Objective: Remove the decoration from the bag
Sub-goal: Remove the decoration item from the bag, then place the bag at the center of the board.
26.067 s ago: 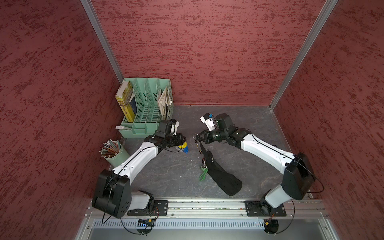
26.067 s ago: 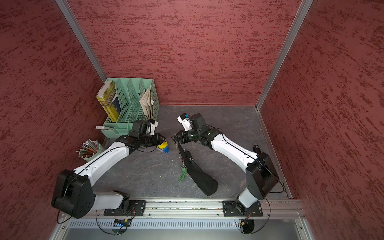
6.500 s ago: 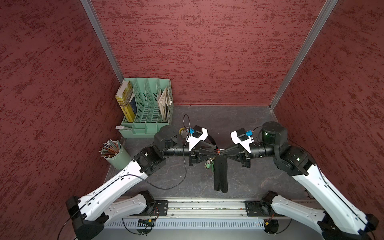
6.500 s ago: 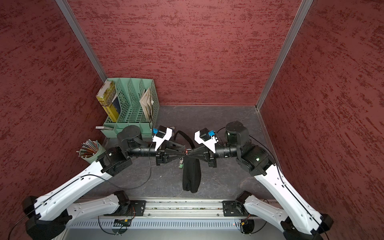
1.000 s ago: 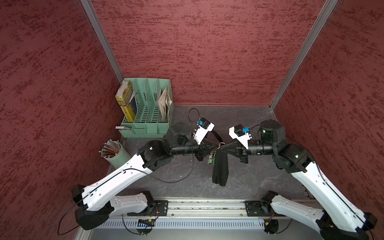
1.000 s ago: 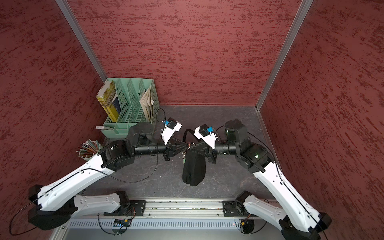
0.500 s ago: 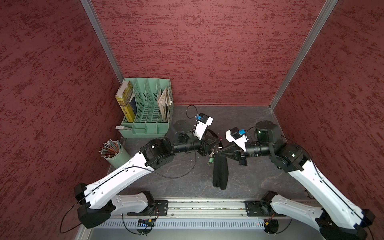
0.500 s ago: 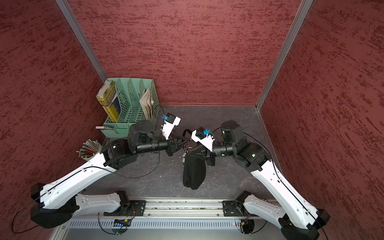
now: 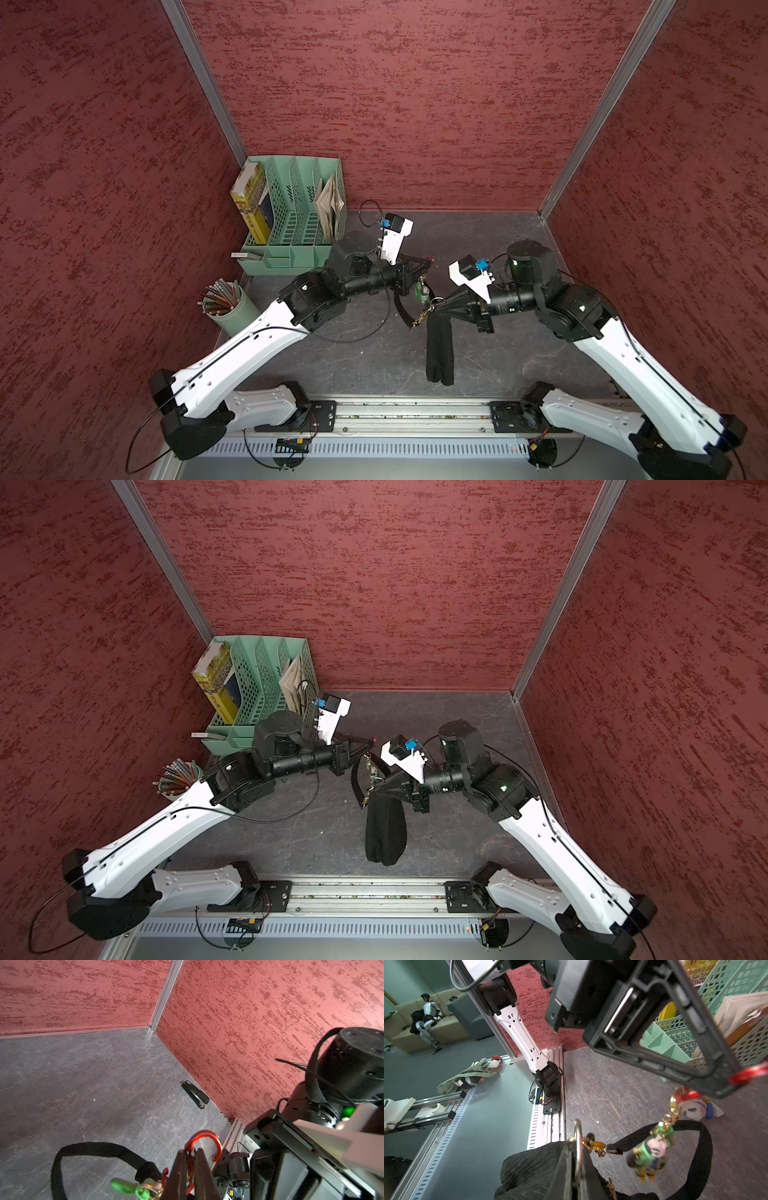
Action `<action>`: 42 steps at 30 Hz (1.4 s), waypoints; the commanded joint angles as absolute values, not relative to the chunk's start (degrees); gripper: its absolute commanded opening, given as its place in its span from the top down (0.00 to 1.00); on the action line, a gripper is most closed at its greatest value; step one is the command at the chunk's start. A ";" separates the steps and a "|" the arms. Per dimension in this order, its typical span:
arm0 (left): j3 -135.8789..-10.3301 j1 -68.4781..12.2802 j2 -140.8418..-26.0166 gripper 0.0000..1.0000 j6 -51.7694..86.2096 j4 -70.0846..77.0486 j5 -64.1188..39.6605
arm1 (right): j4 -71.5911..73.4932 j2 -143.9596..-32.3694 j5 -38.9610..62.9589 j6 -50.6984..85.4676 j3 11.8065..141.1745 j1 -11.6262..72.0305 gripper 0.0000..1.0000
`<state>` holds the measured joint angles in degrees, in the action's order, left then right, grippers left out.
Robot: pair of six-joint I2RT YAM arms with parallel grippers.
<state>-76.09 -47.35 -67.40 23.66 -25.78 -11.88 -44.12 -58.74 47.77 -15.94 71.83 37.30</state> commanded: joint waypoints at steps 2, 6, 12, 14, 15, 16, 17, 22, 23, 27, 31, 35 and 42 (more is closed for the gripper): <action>-73.13 -41.85 -66.12 1.00 21.36 -27.98 -10.79 | -44.49 -59.32 45.08 -15.79 72.56 37.55 1.00; -67.79 -38.80 -65.82 1.00 19.09 -28.05 -8.63 | -43.81 -58.39 41.24 -14.49 70.74 37.53 1.00; -59.63 -36.39 -69.42 1.00 18.80 -26.62 -7.86 | -42.15 -56.88 32.69 -11.91 68.00 37.50 1.00; -59.08 -35.98 -71.91 1.00 19.47 -27.81 -6.34 | -42.90 -57.31 29.90 -11.38 68.13 37.42 1.00; -59.11 -35.81 -73.38 1.00 19.93 -28.93 -5.74 | -43.12 -57.57 28.83 -11.13 68.20 37.42 1.00; -59.21 -35.52 -74.54 1.00 20.29 -29.59 -5.61 | -43.29 -57.77 28.02 -10.87 68.21 37.41 1.00; -59.38 -35.29 -75.93 1.00 20.61 -30.12 -5.66 | -43.28 -57.87 27.46 -10.77 68.09 37.36 1.00; -60.23 -34.49 -80.37 0.82 22.07 -32.04 -6.24 | -42.89 -57.71 27.28 -10.46 67.38 37.18 1.00; -60.31 -34.15 -80.88 0.82 22.49 -32.30 -6.71 | -42.81 -57.60 27.13 -10.39 67.14 37.13 1.00; -60.71 -32.76 -81.69 0.64 24.67 -33.51 -9.54 | -43.00 -57.22 25.73 -10.25 66.25 36.71 1.00; -60.56 -32.17 -80.66 0.42 25.27 -33.46 -10.66 | -43.17 -58.65 22.78 -8.83 66.48 35.52 1.00; -60.68 -31.92 -80.15 0.35 25.15 -33.42 -10.36 | -43.37 -61.71 19.75 -6.50 67.46 34.12 1.00; -60.26 -31.13 -79.75 0.35 25.22 -33.75 -10.37 | -45.64 -65.39 13.87 -2.33 69.36 30.11 1.00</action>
<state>-59.27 -31.70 -81.38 25.08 -33.50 -10.07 -44.88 -65.49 17.85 -4.82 66.61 31.64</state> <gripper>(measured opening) 0.652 0.078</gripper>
